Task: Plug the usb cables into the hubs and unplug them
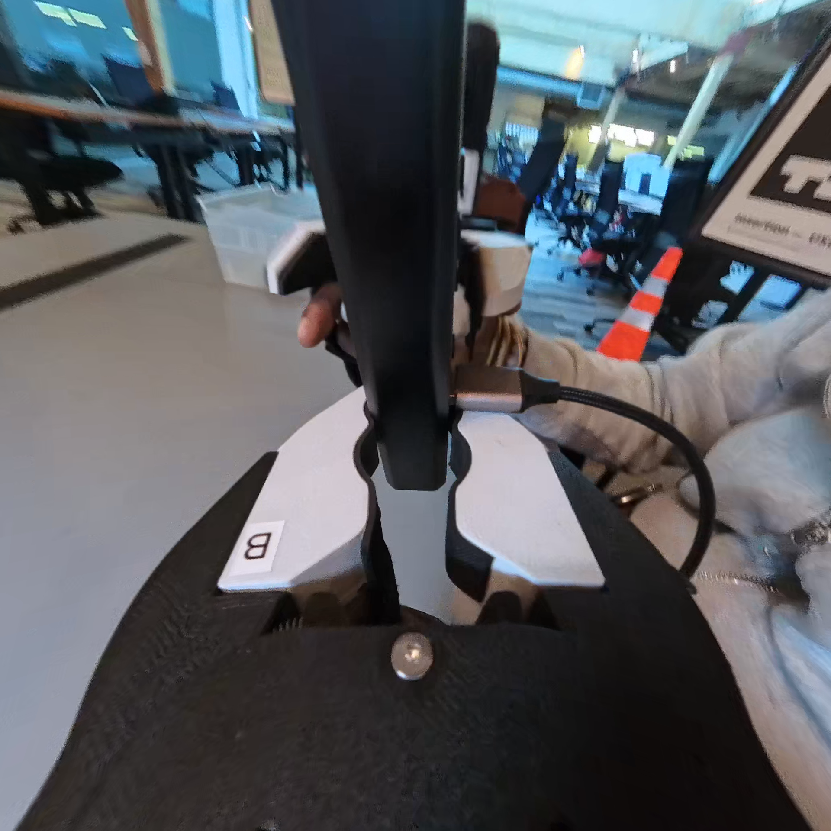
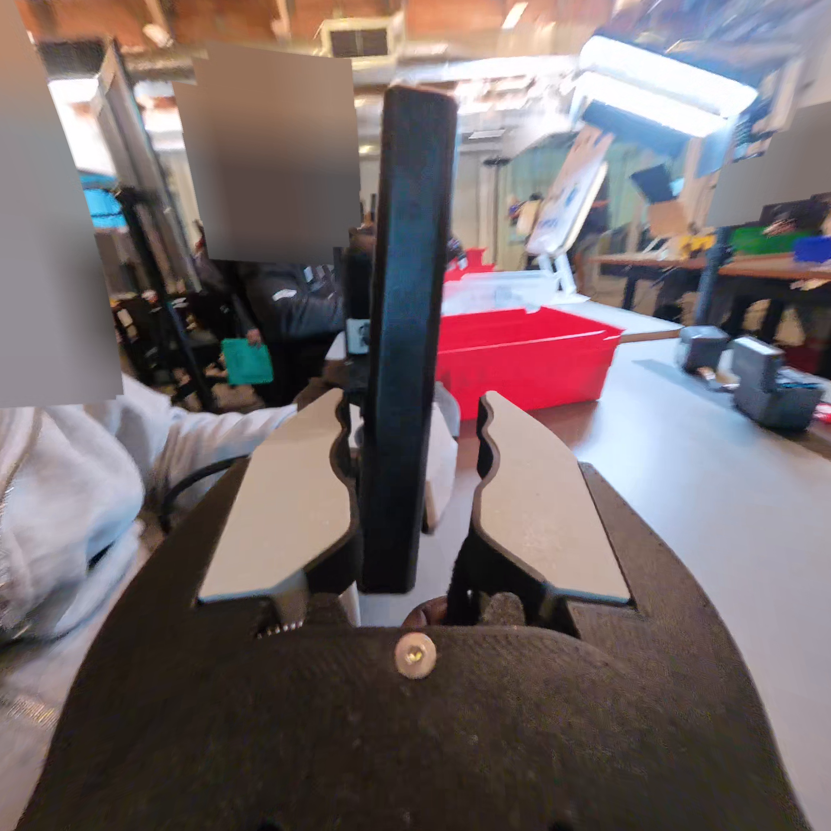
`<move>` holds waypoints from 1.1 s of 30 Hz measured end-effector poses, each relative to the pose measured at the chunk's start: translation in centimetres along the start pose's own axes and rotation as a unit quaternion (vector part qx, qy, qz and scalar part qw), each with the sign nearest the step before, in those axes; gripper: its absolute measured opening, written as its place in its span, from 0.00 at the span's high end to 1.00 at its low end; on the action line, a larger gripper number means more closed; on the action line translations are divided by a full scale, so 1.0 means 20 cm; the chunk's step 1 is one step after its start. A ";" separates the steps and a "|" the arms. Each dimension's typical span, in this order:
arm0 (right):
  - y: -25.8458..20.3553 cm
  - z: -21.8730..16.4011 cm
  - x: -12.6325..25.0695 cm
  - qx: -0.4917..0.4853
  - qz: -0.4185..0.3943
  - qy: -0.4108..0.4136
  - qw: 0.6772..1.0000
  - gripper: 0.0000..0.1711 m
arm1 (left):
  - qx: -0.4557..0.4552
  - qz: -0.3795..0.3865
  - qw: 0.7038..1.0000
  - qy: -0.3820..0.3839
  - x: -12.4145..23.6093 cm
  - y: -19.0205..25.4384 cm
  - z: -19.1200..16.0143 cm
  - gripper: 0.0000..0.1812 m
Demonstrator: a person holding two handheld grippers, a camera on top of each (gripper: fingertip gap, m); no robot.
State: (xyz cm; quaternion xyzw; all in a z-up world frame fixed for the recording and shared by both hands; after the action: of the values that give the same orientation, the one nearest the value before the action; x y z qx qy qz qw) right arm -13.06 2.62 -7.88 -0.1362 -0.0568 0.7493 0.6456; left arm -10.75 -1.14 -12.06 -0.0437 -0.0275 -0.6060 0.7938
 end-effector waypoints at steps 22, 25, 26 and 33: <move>-0.06 0.02 -0.03 0.012 0.057 0.068 0.996 0.81 | -0.023 0.033 0.999 0.010 -0.08 0.01 -0.01 0.83; -0.02 0.03 -0.03 0.019 0.015 0.072 0.997 0.78 | -0.044 0.097 0.994 0.007 -0.06 -0.05 -0.01 0.83; -0.01 0.04 -0.03 0.023 -0.007 0.075 0.997 0.76 | -0.058 0.131 0.990 0.004 -0.04 -0.08 -0.01 0.83; 0.04 0.08 0.07 -0.002 -0.153 0.124 0.980 0.71 | -0.142 0.365 0.920 0.009 0.14 -0.25 0.06 0.83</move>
State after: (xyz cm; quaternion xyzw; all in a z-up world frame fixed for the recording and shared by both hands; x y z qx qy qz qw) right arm -14.45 3.96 -6.70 -0.2193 0.0020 0.6189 0.7542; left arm -14.79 -5.06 -10.51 -0.1577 0.0843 -0.2719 0.9456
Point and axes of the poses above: each gripper's, where its closed fingertips meet, x back along the fingers, z out of its top, y = z × x across the jaws, the point moved 4 cm from there along x, back along the fingers, and after that the axes turned 11 degrees about -x, right-handed, at the moved point
